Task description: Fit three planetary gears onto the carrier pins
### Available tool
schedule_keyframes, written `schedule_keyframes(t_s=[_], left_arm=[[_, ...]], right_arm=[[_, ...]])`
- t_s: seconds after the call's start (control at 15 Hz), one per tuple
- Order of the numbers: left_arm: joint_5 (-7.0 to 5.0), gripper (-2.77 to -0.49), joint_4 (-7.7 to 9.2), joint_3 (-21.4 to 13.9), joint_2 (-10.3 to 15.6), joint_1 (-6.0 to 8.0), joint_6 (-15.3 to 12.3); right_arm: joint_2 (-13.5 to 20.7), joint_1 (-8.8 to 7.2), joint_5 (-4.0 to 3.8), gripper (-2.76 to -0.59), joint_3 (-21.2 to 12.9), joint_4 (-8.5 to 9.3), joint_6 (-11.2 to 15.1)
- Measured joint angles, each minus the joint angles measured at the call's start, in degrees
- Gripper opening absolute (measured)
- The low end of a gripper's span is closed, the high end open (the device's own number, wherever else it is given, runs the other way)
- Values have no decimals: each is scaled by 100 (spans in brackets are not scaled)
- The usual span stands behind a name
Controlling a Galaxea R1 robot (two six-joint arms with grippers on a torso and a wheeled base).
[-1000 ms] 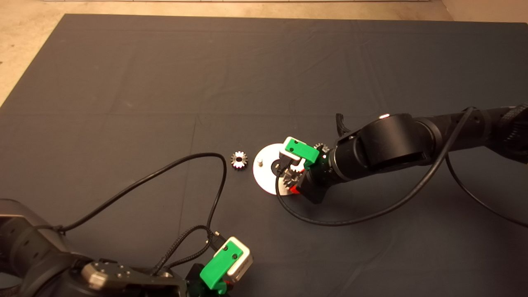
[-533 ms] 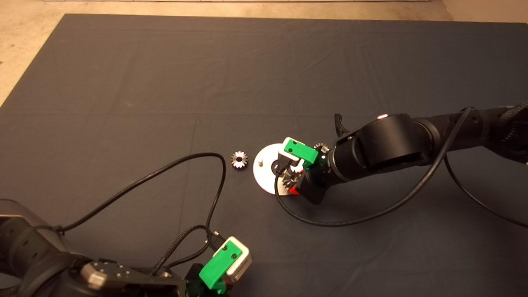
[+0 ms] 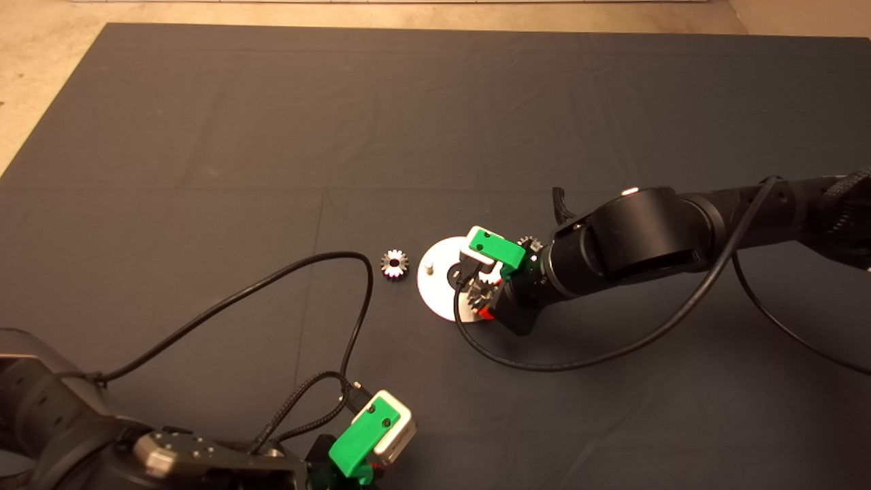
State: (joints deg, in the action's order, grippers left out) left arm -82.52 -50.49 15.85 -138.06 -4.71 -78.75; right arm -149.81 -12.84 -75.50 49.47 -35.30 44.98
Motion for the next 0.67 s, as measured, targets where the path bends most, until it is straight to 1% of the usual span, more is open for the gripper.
schedule_keyframes(t_s=[0.2, 0.33, 0.47, 0.67], left_arm=[[0, -180, 0, 0, -1, 0, 0], [0, -180, 0, 0, -1, 0, 0], [0, -180, 0, 0, -1, 0, 0], [0, -180, 0, 0, -1, 0, 0]], right_arm=[[0, 2, -16, -253, 15, 2, -67], [-2, 16, -74, -254, 37, 2, -121], [-2, 16, -101, -254, 41, 22, -119], [-5, 16, -105, -254, 41, 91, -122]])
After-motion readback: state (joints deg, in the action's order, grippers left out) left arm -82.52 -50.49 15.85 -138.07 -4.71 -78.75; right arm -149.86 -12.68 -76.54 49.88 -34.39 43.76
